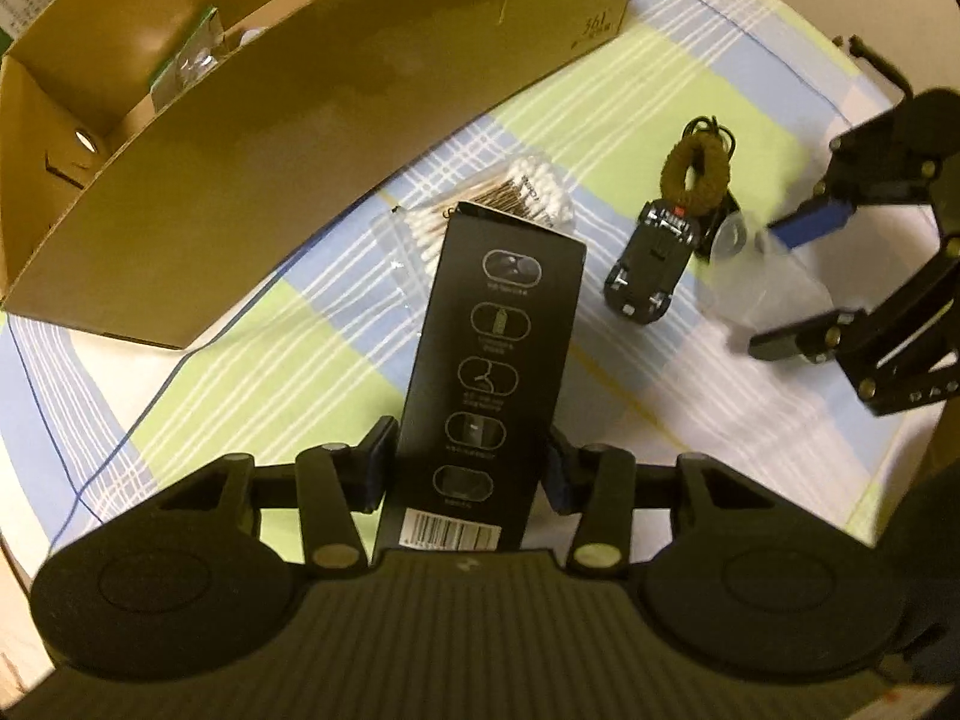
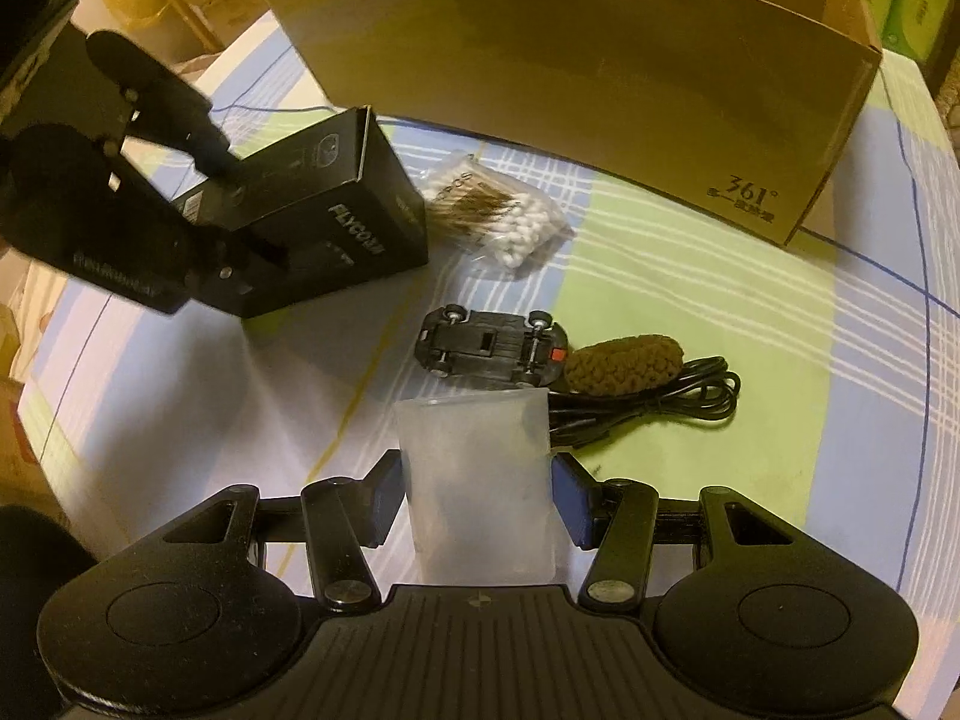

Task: Organize objects
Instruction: 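Carry the black box and clear cup up over the cardboard box, then release the black box with the left gripper while the right gripper drops the cup into the box, then move both tools back toward the cotton swab pack and toy car keychain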

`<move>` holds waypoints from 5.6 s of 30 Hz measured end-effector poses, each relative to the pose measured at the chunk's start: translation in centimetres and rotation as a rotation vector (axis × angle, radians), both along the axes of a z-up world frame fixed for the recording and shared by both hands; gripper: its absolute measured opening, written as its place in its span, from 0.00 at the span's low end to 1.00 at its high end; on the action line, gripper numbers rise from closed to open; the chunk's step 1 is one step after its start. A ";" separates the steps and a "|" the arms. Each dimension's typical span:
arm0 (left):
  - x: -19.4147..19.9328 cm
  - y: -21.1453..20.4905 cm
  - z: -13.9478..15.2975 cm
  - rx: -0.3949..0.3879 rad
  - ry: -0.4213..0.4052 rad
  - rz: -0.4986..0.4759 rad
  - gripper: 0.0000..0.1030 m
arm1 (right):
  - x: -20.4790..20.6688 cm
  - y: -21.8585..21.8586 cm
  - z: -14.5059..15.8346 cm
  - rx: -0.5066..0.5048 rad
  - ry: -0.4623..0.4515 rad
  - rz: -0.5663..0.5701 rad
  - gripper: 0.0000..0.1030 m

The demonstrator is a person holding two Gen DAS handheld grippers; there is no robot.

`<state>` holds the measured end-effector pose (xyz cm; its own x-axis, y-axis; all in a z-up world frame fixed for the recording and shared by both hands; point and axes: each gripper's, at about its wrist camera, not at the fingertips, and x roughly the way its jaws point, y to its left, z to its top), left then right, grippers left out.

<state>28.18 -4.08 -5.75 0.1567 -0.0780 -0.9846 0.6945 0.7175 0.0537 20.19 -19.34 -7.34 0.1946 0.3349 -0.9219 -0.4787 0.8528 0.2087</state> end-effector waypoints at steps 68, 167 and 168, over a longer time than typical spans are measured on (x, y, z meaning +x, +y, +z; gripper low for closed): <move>0.7 1.9 16.6 -0.210 -0.172 0.347 0.41 | 3.1 -0.4 16.3 0.026 -0.264 -0.143 0.48; 2.9 3.8 14.8 -0.313 -0.360 0.462 0.92 | 6.4 -5.0 15.9 0.146 -0.349 -0.365 0.77; 2.3 3.7 14.8 -0.318 -0.363 0.461 0.92 | 5.5 -5.1 15.9 0.142 -0.345 -0.365 0.77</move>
<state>30.50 -0.37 9.10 0.5607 -0.2014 -0.8032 0.2904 0.9562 -0.0370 25.72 -24.46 8.59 0.6067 0.3053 -0.7339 -0.2164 0.9519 0.2170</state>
